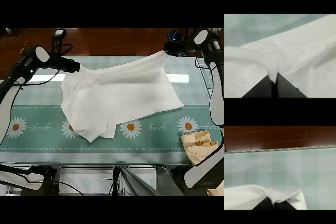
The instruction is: Fold the shirts.
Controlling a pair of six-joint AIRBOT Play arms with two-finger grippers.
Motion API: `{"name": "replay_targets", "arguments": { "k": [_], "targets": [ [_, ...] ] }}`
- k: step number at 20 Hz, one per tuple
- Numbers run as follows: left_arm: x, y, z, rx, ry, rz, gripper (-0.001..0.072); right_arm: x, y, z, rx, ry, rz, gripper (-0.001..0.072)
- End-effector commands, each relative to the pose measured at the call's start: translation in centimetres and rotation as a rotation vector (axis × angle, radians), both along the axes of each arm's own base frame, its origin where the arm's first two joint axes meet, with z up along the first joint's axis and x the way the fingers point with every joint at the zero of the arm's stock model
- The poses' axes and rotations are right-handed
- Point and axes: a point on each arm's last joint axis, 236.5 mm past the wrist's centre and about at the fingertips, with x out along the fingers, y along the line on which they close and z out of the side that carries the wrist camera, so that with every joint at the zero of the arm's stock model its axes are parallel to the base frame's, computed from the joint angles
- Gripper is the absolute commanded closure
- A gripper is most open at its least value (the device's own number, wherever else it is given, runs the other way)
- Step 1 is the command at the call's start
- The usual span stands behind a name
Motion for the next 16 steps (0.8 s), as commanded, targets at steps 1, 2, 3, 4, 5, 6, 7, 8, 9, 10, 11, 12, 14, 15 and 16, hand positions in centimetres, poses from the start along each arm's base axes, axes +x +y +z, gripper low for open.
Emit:
{"name": "replay_targets", "arguments": {
  "k": [1,2,3,4,5,6,7,8,9,10,11,12,14,15,16],
  "targets": [
    [-2.3,-0.4,-2.8,0.012,0.133,-0.037,0.0677,-0.1,0.1,-0.3,0.002,0.008,0.003,0.0681],
    [-3.1,-0.4,-3.1,0.014,0.166,-0.047,0.0638,-0.4,0.2,-0.5,0.002,0.027,0.008,0.0646],
    [-3.5,-0.4,-3.0,0.007,0.188,-0.039,0.0513,-0.8,0.3,-0.7,0.005,0.045,0.014,0.0521],
    [-3.9,-0.1,-2.2,0.003,0.203,-0.036,0.0313,-1.3,0.5,-0.5,0.006,0.059,0.021,0.0395],
    [-4.0,0.8,-0.8,0.011,0.204,-0.035,0.0188,-1.9,0.3,0.6,-0.005,0.062,0.029,0.0297],
    [-4.0,2.5,1.0,0.041,0.195,-0.026,0.0132,-2.5,-0.3,2.1,-0.033,0.052,0.036,0.0283],
    [-4.2,5.2,3.1,0.092,0.185,0.001,0.0117,-3.3,-1.8,4.0,-0.095,0.036,0.042,0.0282],
    [-4.9,8.2,5.0,0.141,0.190,0.057,0.0117,-4.3,-4.0,5.9,-0.178,0.028,0.033,0.0282],
    [-6.3,11.3,6.5,0.171,0.216,0.127,0.0116,-5.8,-7.1,7.5,-0.290,0.043,0.007,0.0282],
    [-8.1,13.4,7.6,0.161,0.258,0.188,0.0116,-7.4,-10.2,8.8,-0.357,0.067,-0.037,0.0283],
    [-10.2,15.0,8.2,0.131,0.304,0.237,0.0116,-9.1,-13.2,9.5,-0.380,0.102,-0.089,0.0283],
    [-11.6,15.5,8.5,0.084,0.326,0.259,0.0116,-11.1,-15.8,9.4,-0.381,0.159,-0.136,0.0283],
    [-14.8,14.7,7.9,-0.044,0.368,0.278,0.0116,-14.4,-18.9,7.8,-0.308,0.275,-0.195,0.0283],
    [-17.0,13.8,6.7,-0.094,0.409,0.268,0.0116,-15.6,-19.5,7.0,-0.231,0.316,-0.206,0.0288],
    [-19.3,12.5,5.1,-0.139,0.456,0.241,0.0116,-16.4,-19.5,6.4,-0.151,0.337,-0.205,0.0290]
  ]
}}
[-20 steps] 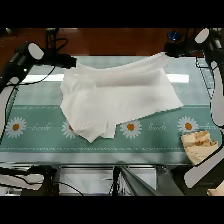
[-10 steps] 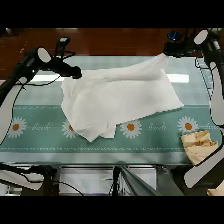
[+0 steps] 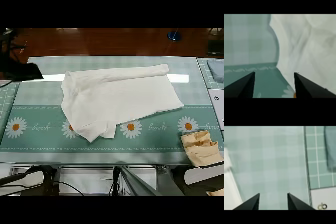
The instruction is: Fold the shirts.
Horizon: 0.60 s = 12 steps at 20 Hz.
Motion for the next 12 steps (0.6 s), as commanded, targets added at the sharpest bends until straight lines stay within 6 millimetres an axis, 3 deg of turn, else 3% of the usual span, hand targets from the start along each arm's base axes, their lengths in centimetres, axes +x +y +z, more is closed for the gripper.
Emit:
{"name": "replay_targets", "arguments": {
  "k": [1,2,4,7,12],
  "targets": [
    [-8.4,-3.5,-3.5,-0.214,0.144,-0.005,0.0116,-4.9,-2.3,-1.4,0.191,0.115,-0.072,0.0291],
    [-11.0,-5.5,-5.4,-0.289,0.193,-0.022,0.0116,-5.1,-2.1,-1.6,0.238,0.114,-0.069,0.0293],
    [-14.1,-8.7,-8.3,-0.415,0.222,-0.011,0.0116,-4.9,-1.7,-1.4,0.285,0.097,-0.055,0.0302],
    [-15.5,-12.5,-10.1,-0.612,0.222,0.052,0.0116,-4.5,-1.0,-1.2,0.302,0.083,-0.034,0.0299],
    [-15.6,-12.7,-12.2,-0.634,0.223,0.139,0.0117,-4.4,-0.7,-1.2,0.309,0.078,-0.020,0.0299]
  ]
}}
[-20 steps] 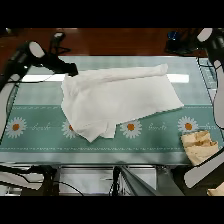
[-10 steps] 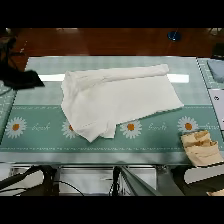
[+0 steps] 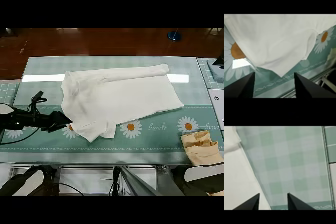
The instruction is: Fold the shirts.
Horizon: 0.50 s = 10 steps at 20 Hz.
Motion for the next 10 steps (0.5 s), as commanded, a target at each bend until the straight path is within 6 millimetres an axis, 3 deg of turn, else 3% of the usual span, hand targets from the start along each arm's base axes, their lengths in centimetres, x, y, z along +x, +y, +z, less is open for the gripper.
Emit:
{"name": "replay_targets", "arguments": {
  "k": [1,6,10],
  "targets": [
    [0.0,-0.6,-1.0,-0.041,0.016,0.074,0.0117,0.0,0.3,0.1,0.018,-0.005,0.010,0.0299],
    [-2.7,-0.8,-3.7,0.049,0.145,-0.004,0.0117,0.0,0.4,0.1,0.019,-0.003,0.010,0.0299],
    [-2.0,-2.4,-5.1,0.090,0.124,-0.023,0.0117,-0.2,0.4,0.0,0.022,0.004,0.013,0.0299]
  ]
}}
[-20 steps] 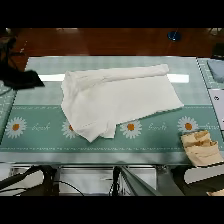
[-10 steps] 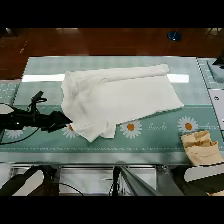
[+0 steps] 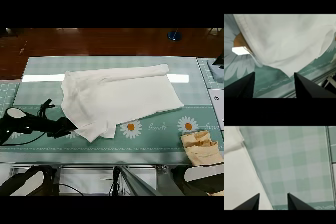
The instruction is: Fold the shirts.
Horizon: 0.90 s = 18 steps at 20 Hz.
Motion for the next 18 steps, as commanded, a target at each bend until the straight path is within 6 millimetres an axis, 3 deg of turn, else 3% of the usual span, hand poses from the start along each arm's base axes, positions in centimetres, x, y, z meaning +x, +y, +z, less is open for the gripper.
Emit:
{"name": "replay_targets", "arguments": {
  "k": [1,4,5,6,7,8,12,16,18],
  "targets": [
    [0.9,-1.2,-1.5,0.045,-0.019,0.003,0.0117,-0.2,0.1,-0.1,0.004,0.008,0.003,0.0299],
    [3.2,-2.1,-2.6,0.059,-0.068,0.068,0.0119,-0.3,0.2,-0.1,0.006,0.011,0.005,0.0300],
    [3.6,-2.3,-3.1,0.063,-0.071,0.083,0.0217,-0.4,0.2,-0.2,0.008,0.017,0.006,0.0299],
    [3.6,-2.4,-3.5,0.068,-0.065,0.084,0.0450,-0.5,0.3,-0.2,0.010,0.021,0.008,0.0300],
    [3.4,-2.5,-3.8,0.069,-0.059,0.073,0.0634,-0.5,0.3,-0.2,0.011,0.025,0.009,0.0300],
    [3.3,-2.5,-3.8,0.069,-0.055,0.069,0.0674,-0.6,0.3,-0.3,0.012,0.027,0.009,0.0300],
    [2.4,-3.0,-3.5,0.047,-0.041,0.021,0.0681,-2.3,-1.0,-1.7,-0.013,0.103,-0.013,0.0299],
    [1.6,-3.4,-3.3,0.029,-0.031,-0.018,0.0681,-6.1,0.4,-7.6,0.191,0.233,0.004,0.0271],
    [1.6,-3.4,-3.3,0.029,-0.031,-0.017,0.0681,-7.6,2.4,-10.4,0.329,0.276,0.001,0.0127]
  ]
}}
